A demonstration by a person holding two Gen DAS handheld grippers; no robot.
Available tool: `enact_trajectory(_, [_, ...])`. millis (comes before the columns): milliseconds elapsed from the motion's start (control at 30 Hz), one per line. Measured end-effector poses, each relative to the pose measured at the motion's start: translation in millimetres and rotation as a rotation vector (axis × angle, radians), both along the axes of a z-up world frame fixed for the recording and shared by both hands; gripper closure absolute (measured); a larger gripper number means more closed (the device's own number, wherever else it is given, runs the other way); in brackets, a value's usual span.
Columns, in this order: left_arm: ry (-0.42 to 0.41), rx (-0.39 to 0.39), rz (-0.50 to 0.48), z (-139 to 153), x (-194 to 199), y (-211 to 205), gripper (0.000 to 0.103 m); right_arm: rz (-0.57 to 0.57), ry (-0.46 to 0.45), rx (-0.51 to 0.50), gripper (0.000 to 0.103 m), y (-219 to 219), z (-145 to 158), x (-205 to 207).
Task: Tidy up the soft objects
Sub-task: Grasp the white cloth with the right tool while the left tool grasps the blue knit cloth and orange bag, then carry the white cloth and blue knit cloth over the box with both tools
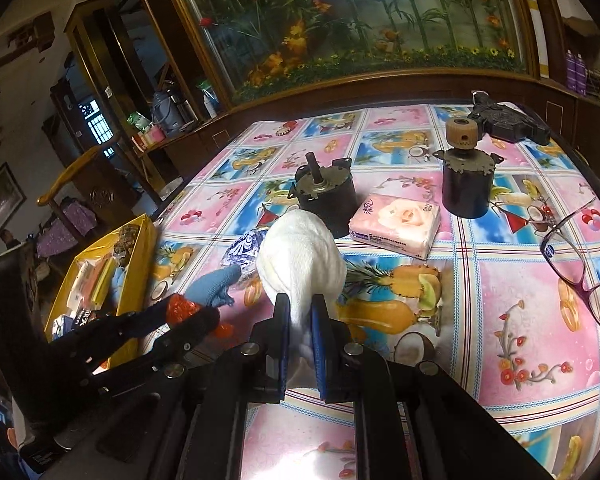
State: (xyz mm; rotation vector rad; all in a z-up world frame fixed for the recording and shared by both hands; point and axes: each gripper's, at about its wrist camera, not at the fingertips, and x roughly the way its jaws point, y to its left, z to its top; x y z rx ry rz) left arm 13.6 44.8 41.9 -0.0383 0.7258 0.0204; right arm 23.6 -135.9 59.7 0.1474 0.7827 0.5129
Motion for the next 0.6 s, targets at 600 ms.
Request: enact_trajectory(600, [-0.084, 0.068, 0.046, 10.4, -10.4, -2.3, 0.066, 0.022, -0.047, -0.019, 0.092, 8.2, 3.8, -9.8])
